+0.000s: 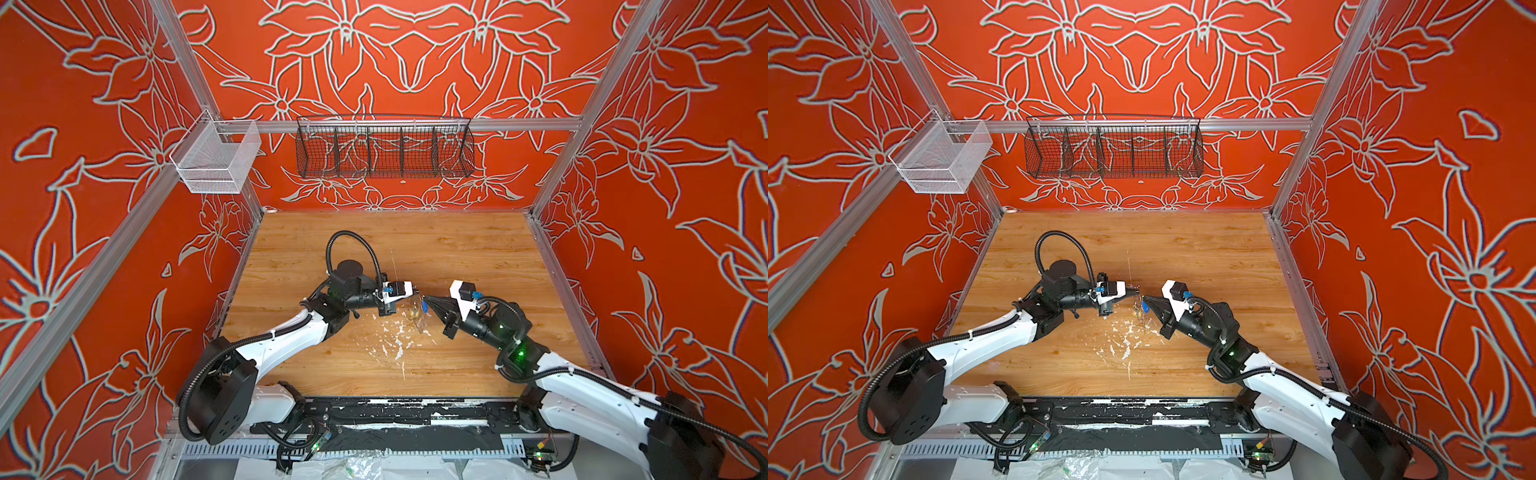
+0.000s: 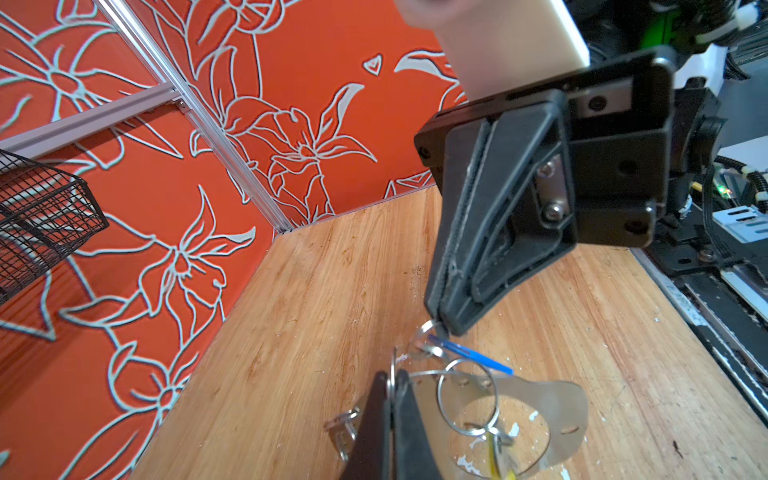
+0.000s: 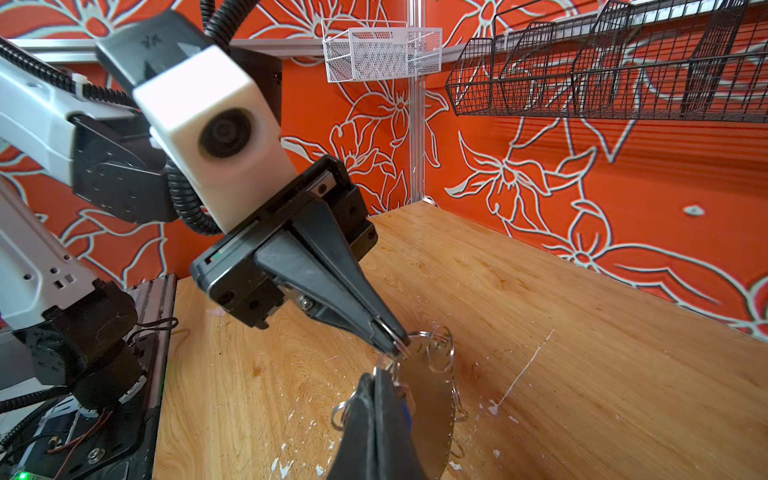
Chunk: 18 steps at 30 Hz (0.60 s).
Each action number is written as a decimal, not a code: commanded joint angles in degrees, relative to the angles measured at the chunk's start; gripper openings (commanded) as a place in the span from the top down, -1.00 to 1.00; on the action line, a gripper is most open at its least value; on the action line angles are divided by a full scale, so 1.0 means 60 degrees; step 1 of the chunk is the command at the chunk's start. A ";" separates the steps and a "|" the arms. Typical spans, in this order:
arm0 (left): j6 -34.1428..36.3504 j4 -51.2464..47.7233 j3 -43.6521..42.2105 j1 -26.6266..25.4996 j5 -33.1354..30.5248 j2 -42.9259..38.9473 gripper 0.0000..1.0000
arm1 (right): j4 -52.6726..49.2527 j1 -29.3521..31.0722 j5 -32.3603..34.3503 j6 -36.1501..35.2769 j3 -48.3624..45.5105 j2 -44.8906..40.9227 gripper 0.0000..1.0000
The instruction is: Put the keys on the keyring
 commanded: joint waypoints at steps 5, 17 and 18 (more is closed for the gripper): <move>0.0383 0.0171 0.0101 -0.0094 0.0390 -0.0118 1.00 | 0.0312 0.0045 -0.0113 0.0008 0.0400 0.0198 1.00; 0.0548 0.0179 0.0075 -0.0131 0.0450 -0.0100 1.00 | 0.0349 0.0045 0.0125 0.0118 0.0330 0.0066 1.00; 0.0554 0.0182 0.0071 -0.0129 0.0450 -0.0104 1.00 | 0.0367 0.0045 0.0123 0.0139 0.0330 0.0063 1.00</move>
